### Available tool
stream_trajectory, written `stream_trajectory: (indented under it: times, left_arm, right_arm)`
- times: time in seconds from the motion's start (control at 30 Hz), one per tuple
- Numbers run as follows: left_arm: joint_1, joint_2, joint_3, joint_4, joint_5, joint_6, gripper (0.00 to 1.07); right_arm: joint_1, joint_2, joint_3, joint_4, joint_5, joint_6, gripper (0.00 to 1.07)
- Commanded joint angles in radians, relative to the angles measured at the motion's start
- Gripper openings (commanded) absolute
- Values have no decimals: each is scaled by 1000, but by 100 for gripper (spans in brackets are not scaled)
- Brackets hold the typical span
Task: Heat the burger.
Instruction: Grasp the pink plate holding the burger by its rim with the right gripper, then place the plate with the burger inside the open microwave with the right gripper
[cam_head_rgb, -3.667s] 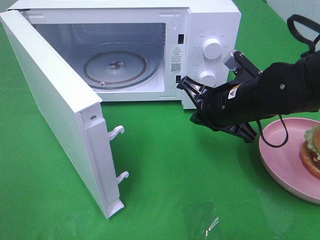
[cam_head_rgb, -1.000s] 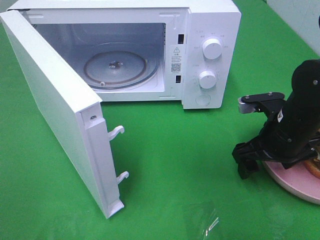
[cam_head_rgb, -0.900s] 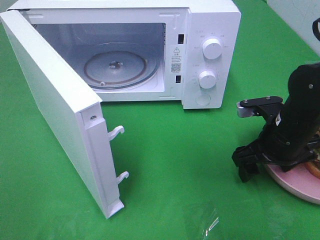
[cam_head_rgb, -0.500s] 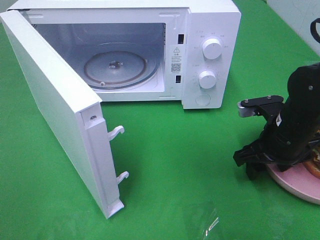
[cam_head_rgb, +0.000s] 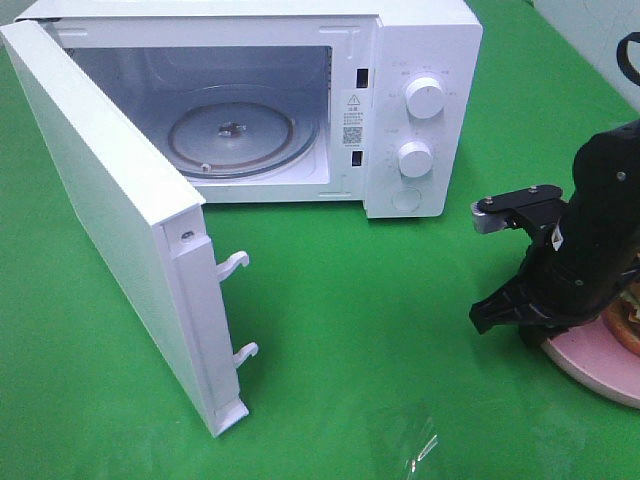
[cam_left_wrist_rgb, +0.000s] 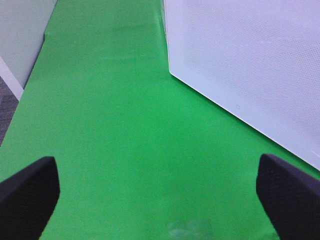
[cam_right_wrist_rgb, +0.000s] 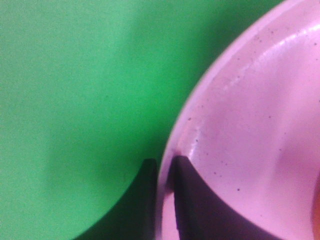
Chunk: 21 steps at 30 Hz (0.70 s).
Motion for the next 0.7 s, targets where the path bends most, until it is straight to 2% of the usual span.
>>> stream_trajectory:
  times: [0.03,0.27,0.47,0.57,0.7]
  left_arm:
    - [-3,-22,4,-7,-15,2,100]
    - [-3,-22,4,-7,-15,2,100]
    - [-3,-22,4,-7,-15,2,100]
    - [-3,-22,4,-7,-15,2,100]
    - [-3,-22,4,-7,-15,2,100]
  right_arm:
    - [-6,12,5,-19,26,7,0]
    - [-3,7,5,-78,61,68,0]
    - [-3,-35,5,-196,118,202,0]
    - [-3,-39,5,-199,126,202,0]
    - [40,-49,5,-251,194,231,0]
